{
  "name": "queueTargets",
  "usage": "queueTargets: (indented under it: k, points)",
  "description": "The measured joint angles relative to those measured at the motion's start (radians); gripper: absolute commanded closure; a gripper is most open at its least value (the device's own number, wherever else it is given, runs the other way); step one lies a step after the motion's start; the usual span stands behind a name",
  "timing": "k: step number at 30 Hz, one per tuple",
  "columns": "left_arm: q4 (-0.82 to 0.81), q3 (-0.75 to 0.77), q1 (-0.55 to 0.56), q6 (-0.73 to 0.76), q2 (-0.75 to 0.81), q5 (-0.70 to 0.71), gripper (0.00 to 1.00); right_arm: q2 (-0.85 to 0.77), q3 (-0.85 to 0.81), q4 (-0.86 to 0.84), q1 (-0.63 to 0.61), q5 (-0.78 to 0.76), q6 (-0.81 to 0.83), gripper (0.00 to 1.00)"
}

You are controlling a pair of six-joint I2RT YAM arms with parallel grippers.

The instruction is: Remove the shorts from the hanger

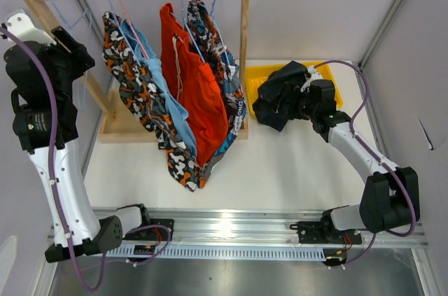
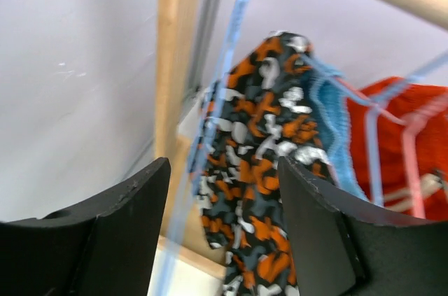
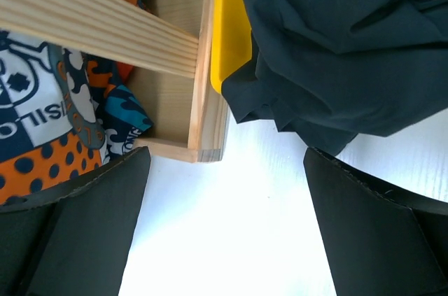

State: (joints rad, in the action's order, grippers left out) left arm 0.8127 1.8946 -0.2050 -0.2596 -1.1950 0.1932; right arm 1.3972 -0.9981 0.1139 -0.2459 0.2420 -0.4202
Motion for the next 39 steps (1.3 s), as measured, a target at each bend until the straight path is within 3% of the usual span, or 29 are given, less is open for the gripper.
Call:
queueTargets:
  k: [6, 12, 22, 39]
  points:
    - [-0.032, -0.057, 0.014, -0.040, 0.029, -0.163, 0.35, -0.064, 0.019, 0.036, -0.011, -0.017, 0.006, 0.01]
    - [-0.048, -0.083, 0.110, -0.069, -0.045, -0.215, 0.37, -0.114, 0.040, 0.072, -0.014, -0.035, 0.016, 0.01]
    - [-0.063, -0.085, 0.255, -0.103, -0.106, -0.182, 0.38, -0.144, 0.068, 0.097, -0.014, -0.054, 0.034, 0.01]
    - [-0.077, -0.085, 0.303, -0.125, -0.108, -0.076, 0.44, -0.145, 0.086, 0.097, 0.001, -0.054, 0.040, 0.01]
